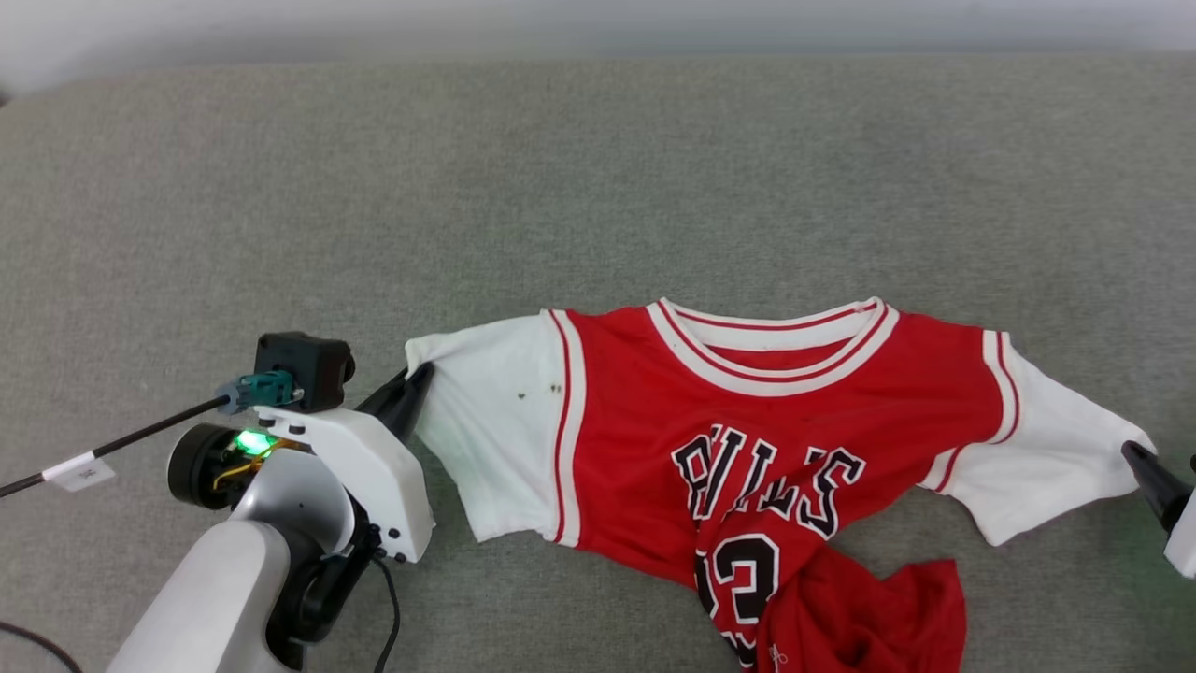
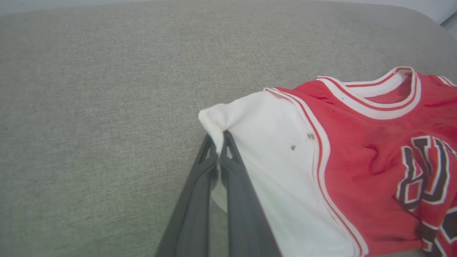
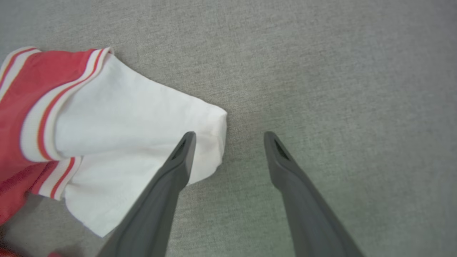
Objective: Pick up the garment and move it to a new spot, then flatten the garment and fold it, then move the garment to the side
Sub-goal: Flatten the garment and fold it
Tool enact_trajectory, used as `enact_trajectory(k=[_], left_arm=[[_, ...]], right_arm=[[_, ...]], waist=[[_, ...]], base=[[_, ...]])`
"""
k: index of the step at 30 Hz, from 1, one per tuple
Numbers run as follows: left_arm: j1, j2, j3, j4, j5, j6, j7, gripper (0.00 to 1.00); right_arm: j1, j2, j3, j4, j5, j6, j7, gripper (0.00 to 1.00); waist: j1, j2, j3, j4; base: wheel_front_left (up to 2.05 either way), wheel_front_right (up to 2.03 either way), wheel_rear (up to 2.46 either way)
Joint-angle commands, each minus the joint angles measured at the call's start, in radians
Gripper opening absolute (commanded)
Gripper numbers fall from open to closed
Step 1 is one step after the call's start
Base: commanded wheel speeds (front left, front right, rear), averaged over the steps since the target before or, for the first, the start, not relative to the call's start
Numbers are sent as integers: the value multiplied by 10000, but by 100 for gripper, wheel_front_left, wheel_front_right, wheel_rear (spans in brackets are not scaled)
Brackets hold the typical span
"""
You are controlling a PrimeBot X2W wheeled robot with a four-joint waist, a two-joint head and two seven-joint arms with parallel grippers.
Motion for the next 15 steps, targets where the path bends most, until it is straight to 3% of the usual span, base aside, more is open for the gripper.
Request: enact_trajectory(k=[1, 9, 10, 11, 12, 15], left_arm=[[-92, 16, 5, -64, 61, 30, -50, 0], [-221, 94, -72, -818, 175, 36, -76, 0], [-189, 107, -73, -844, 160, 45, -76, 0], [-155, 121, -72, -859, 147, 58, -50, 0], [-133, 146, -50, -874, 135, 65, -51, 0], [-116, 317, 102, -885, 137, 150, -86, 0]], right_arm=[[-172, -18, 7, 60, 24, -3, 24, 100], [-640, 225, 372, 1714, 162, -2, 1337, 100], [-590, 363, 407, 1872, 238, 0, 1539, 48], [-581, 502, 412, 1971, 318, 10, 1704, 33], [-565, 592, 401, 2035, 331, 10, 1858, 0], [-800, 445, 321, 1443, 191, 7, 1883, 0]], waist=[[-1, 0, 230, 198], [-1, 0, 737, 419], [-1, 0, 754, 414], [-1, 0, 771, 405], [-1, 0, 783, 390], [-1, 0, 668, 224]], base=[[0, 0, 0], [0, 0, 0], [0, 0, 0], [0, 0, 0], [0, 0, 0], [0, 0, 0]])
